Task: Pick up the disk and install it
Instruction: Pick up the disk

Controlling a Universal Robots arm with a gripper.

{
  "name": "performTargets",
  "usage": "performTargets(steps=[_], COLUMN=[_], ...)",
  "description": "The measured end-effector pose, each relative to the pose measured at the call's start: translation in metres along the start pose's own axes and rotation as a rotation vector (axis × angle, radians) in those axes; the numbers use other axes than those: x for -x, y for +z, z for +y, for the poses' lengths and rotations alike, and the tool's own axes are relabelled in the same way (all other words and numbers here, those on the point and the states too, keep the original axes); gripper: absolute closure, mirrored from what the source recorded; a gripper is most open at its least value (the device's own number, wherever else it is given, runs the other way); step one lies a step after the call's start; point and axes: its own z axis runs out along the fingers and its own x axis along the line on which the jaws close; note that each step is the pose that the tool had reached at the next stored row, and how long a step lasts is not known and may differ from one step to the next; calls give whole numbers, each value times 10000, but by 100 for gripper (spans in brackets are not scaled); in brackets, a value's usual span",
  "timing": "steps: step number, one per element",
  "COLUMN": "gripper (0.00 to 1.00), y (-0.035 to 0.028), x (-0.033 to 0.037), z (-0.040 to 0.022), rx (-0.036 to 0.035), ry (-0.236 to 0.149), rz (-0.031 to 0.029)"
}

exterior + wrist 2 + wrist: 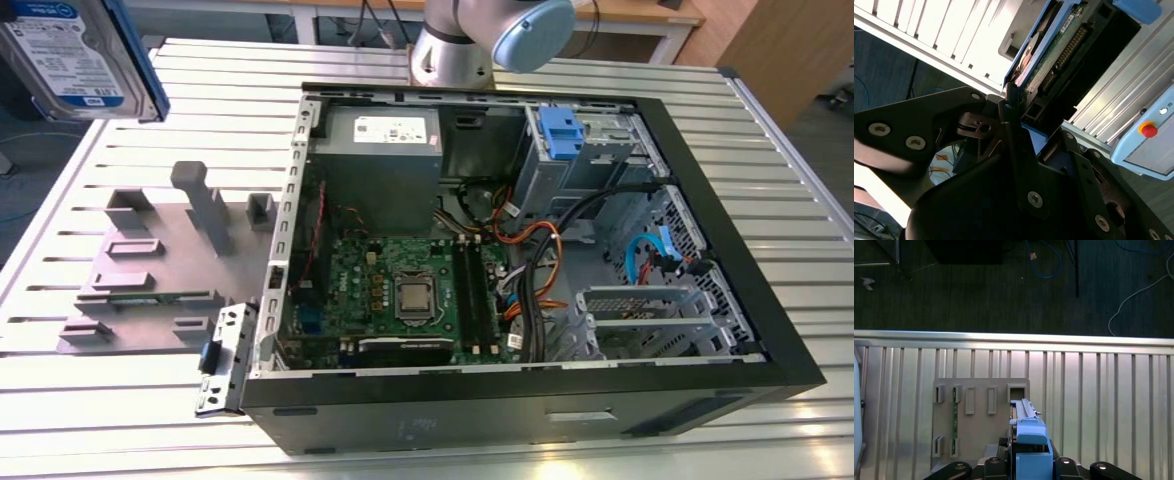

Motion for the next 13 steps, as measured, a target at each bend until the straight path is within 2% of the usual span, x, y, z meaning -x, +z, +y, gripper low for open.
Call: performTargets(steps=[13], gripper=[64], y=[-56], x=[1], z=[2], rx=[0], ry=[0], rz=[0])
